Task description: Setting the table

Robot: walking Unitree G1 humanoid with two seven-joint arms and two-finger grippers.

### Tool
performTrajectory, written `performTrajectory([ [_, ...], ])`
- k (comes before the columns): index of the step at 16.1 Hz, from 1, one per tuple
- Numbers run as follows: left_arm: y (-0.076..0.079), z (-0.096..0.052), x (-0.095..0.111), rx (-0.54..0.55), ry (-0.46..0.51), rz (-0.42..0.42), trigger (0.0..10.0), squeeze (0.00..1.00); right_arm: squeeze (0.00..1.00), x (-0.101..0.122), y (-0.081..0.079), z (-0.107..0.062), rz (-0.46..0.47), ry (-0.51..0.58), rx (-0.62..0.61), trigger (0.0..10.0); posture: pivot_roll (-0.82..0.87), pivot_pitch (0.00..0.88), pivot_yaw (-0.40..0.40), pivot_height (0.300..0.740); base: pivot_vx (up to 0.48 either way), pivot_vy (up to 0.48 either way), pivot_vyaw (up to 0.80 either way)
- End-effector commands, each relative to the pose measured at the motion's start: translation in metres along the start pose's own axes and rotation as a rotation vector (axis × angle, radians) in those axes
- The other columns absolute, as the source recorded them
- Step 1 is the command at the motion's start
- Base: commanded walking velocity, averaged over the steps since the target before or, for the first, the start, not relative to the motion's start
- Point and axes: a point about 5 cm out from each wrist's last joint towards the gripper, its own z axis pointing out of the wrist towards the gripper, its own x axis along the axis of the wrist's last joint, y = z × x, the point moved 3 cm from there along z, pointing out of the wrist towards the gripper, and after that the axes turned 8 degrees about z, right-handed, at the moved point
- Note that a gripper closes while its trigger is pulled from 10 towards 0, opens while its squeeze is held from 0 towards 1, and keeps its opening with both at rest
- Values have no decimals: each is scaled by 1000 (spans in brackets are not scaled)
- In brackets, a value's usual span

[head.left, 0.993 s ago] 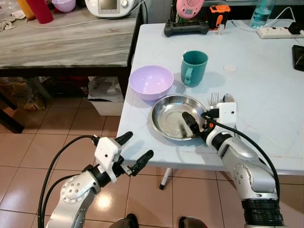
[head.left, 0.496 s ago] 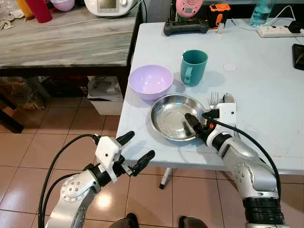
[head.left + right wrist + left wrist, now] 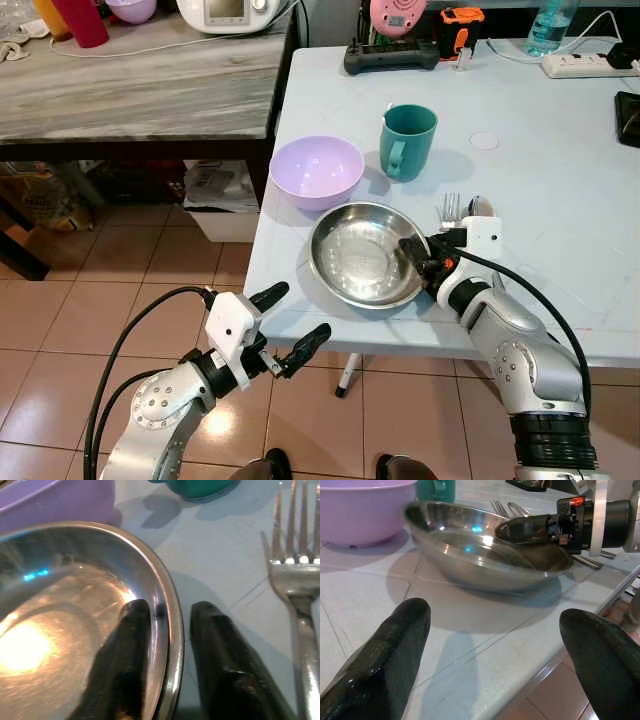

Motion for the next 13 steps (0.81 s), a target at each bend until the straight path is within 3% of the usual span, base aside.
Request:
performTrajectory([
  [1, 2, -2, 3, -7, 8, 10, 10000, 0, 0, -10, 4, 1, 34, -40, -16, 0, -177, 195, 80, 740, 0, 0, 0],
  [9, 2, -1, 7, -7, 11, 10, 10000, 0, 0, -7, 0, 1, 139, -28, -13, 0, -179, 191, 77, 740, 0, 0, 0],
  [12, -4, -2, 9, 68, 24, 4, 10000, 0, 0, -12, -5, -4, 158, -42, -14, 275, -179, 176, 69, 740, 0, 0, 0],
  [13, -5, -2, 9, 82, 26, -2, 10000, 0, 0, -16, -6, -5, 158, -55, -13, 9294, -181, 174, 67, 740, 0, 0, 0],
])
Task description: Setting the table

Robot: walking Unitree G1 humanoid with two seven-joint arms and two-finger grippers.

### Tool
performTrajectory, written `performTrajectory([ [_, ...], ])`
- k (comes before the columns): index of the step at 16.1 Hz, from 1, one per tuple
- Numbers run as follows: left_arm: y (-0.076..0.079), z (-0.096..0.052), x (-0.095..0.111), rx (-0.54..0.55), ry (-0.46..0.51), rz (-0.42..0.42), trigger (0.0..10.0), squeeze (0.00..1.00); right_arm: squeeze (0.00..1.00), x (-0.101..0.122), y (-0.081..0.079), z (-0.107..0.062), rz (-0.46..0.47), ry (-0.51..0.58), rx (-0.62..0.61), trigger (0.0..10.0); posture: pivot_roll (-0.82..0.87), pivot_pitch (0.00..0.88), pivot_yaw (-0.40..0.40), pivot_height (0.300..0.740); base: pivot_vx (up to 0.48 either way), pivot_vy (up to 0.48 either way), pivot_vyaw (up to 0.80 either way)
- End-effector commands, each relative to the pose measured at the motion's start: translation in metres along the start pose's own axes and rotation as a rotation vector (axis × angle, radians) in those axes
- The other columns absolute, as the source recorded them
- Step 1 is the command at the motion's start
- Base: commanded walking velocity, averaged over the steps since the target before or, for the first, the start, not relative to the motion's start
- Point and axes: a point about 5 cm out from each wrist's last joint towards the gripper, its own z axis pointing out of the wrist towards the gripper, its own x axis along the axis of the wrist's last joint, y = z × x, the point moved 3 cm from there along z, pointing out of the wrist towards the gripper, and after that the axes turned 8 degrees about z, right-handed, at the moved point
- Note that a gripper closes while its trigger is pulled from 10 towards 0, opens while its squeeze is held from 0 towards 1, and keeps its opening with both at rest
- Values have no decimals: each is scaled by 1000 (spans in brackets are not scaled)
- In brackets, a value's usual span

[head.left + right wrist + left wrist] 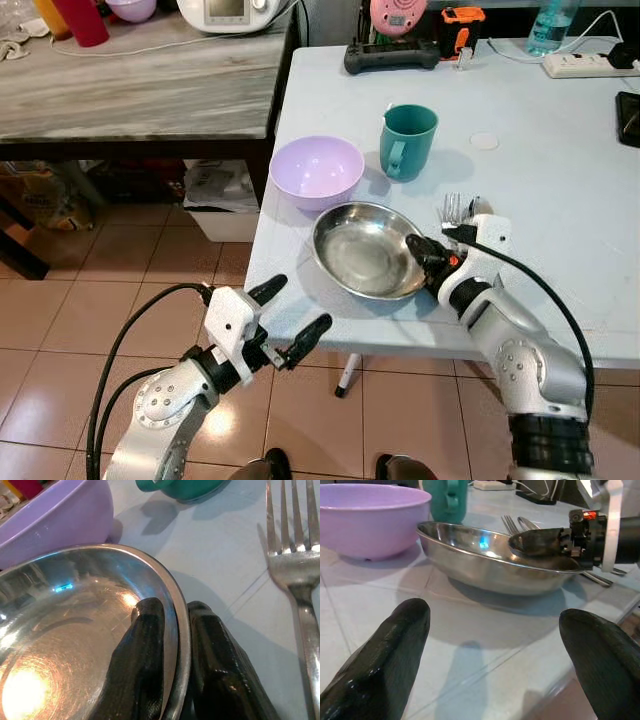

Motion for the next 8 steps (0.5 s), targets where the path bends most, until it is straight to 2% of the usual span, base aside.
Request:
performTrajectory([
  [1, -3, -4, 0, 22, -5, 1, 10000, 0, 0, -18, 3, -2, 29, -68, -15, 10000, -181, 173, 66, 740, 0, 0, 0],
  [2, -2, -4, -3, 18, -10, -2, 10000, 0, 0, -17, 2, -1, 34, -69, -11, 10000, -184, 173, 65, 740, 0, 0, 0],
  [3, -2, -5, -7, 15, -17, -1, 10000, 0, 1000, -14, -1, 0, 35, -64, -3, 10000, -184, 173, 65, 740, 0, 0, 0],
  [8, -7, -6, -12, 19, -24, -1, 10000, 0, 1000, -5, -10, 0, 26, -56, 6, 10000, -186, 175, 63, 740, 0, 0, 0],
])
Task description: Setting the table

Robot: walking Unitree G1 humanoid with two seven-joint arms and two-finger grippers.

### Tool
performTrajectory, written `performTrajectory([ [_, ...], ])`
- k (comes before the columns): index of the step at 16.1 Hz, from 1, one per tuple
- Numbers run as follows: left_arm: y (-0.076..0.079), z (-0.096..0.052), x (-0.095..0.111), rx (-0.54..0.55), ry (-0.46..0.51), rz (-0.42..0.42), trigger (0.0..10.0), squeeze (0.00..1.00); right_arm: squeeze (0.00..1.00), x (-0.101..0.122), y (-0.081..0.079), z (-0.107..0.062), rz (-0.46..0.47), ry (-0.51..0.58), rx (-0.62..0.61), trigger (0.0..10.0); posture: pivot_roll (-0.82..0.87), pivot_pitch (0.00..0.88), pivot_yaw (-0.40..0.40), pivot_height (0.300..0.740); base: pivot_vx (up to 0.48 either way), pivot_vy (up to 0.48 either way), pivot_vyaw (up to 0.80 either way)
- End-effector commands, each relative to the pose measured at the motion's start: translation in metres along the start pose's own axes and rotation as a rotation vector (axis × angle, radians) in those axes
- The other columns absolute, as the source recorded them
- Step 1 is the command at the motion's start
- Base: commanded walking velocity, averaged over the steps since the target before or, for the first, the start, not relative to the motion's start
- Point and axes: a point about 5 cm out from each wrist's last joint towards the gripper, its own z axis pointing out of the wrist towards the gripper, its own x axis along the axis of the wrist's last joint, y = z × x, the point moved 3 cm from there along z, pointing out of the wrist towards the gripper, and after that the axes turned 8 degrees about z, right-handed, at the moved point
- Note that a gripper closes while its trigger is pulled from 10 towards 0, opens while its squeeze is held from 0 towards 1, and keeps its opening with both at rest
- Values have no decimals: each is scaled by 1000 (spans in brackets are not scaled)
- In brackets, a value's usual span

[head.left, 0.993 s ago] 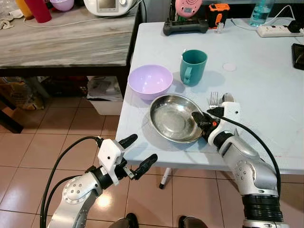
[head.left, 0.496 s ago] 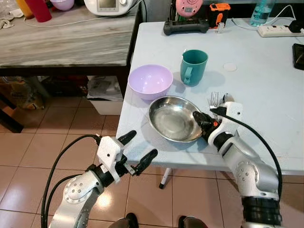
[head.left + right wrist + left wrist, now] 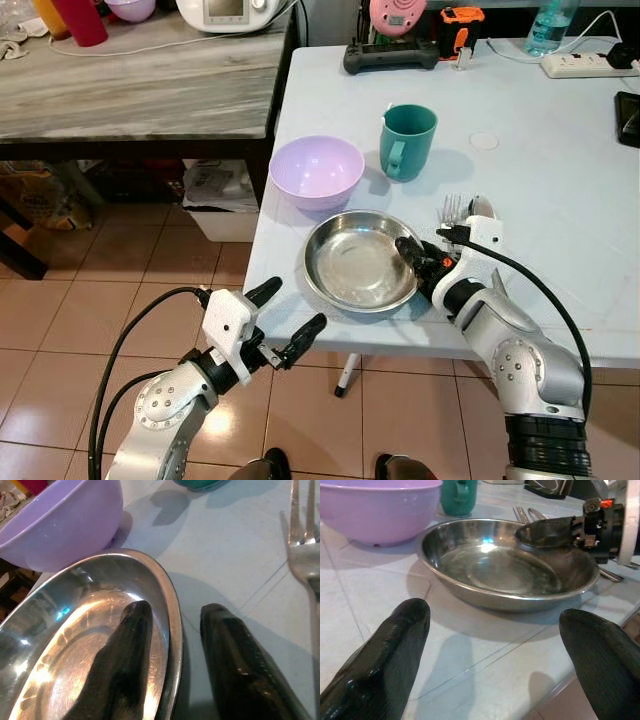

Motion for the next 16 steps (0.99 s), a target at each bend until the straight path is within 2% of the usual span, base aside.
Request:
performTrajectory([
  [1, -3, -4, -2, 4, -8, 9, 10000, 0, 1000, -1, -6, 0, -1, -19, 11, 10000, -186, 175, 63, 740, 0, 0, 0],
  [2, -4, -5, -3, 1, -9, 11, 10000, 0, 992, 1, -8, 0, -5, -19, 15, 10000, -188, 178, 63, 740, 0, 0, 0],
  [3, -4, -4, -4, -1, -9, 13, 10000, 0, 855, 3, -10, 1, -7, -18, 18, 10000, -189, 179, 63, 740, 0, 0, 0],
  [5, -6, -3, -4, -4, -8, 15, 10000, 0, 412, 7, -18, 5, -2, -31, 51, 10000, -190, 179, 61, 740, 0, 0, 0],
  [6, -5, -3, -4, -5, -7, 16, 10000, 0, 0, 7, -20, 5, 4, -40, 58, 10000, -190, 179, 61, 740, 0, 0, 0],
  [12, -5, -5, -4, -4, -4, 21, 10000, 0, 0, 8, -34, 5, -35, -102, 105, 10000, -180, 180, 57, 740, 0, 0, 0],
  [16, -3, -5, -4, -13, -9, 20, 10000, 0, 0, 3, -36, 4, -46, -142, 123, 10000, -180, 181, 59, 740, 0, 0, 0],
])
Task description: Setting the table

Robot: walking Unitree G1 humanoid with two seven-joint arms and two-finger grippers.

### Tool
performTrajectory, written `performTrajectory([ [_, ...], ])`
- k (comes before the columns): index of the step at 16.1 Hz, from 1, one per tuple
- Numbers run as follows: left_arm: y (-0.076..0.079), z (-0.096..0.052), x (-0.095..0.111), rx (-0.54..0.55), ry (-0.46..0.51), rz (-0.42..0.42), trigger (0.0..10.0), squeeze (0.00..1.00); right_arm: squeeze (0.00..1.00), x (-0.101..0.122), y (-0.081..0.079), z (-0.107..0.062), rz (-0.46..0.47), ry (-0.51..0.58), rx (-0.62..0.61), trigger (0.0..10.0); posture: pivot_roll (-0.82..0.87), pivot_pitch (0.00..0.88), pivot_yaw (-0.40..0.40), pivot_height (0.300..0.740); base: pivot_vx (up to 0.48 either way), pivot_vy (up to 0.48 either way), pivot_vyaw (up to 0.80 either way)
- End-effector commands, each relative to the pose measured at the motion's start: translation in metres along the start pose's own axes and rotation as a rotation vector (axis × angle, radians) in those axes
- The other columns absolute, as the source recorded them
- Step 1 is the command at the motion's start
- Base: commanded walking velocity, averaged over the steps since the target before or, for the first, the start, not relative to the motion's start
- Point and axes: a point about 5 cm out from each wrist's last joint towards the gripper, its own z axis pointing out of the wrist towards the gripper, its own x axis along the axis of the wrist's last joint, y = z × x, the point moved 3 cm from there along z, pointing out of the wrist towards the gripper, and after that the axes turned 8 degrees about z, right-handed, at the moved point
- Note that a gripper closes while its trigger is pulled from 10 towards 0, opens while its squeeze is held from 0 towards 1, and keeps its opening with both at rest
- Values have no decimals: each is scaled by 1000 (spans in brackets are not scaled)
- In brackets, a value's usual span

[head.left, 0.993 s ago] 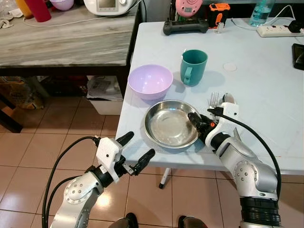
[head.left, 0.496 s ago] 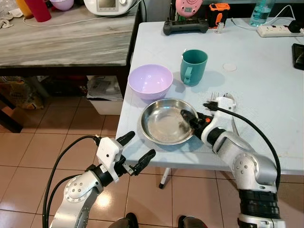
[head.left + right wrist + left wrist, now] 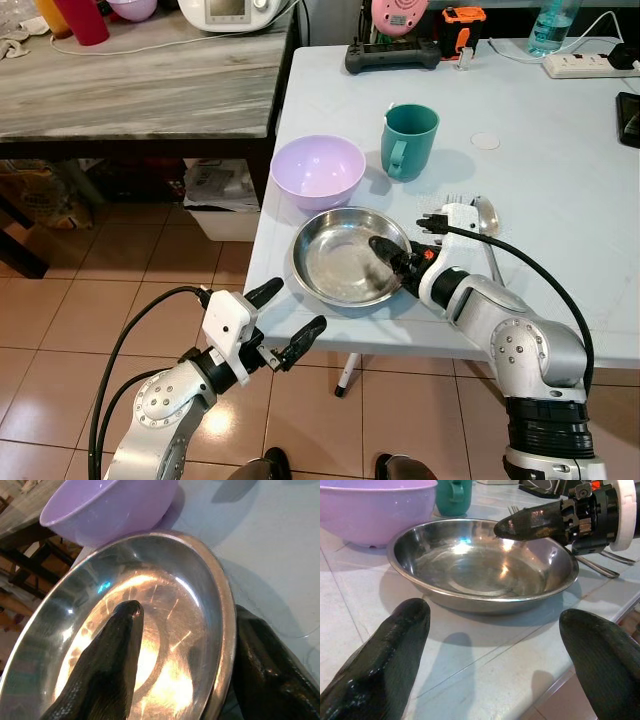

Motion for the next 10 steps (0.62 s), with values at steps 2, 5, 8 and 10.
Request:
performTrajectory([
  [2, -2, -5, -3, 0, -18, 7, 10000, 0, 0, -2, -10, 1, -14, -32, 45, 10000, -180, 182, 58, 740, 0, 0, 0],
  [5, 0, -4, -2, -6, -19, 8, 10000, 0, 0, -10, -3, 2, 1, -73, 33, 10000, -177, 184, 59, 740, 0, 0, 0],
  [8, 2, -5, -1, -19, -19, 3, 10000, 0, 0, -17, 2, 3, -12, -119, 28, 863, -175, 187, 60, 740, 0, 0, 0],
  [10, 2, -4, 0, -23, -17, 2, 10000, 0, 0, -20, 8, 4, -30, -154, 10, 0, -175, 187, 59, 740, 0, 0, 0],
])
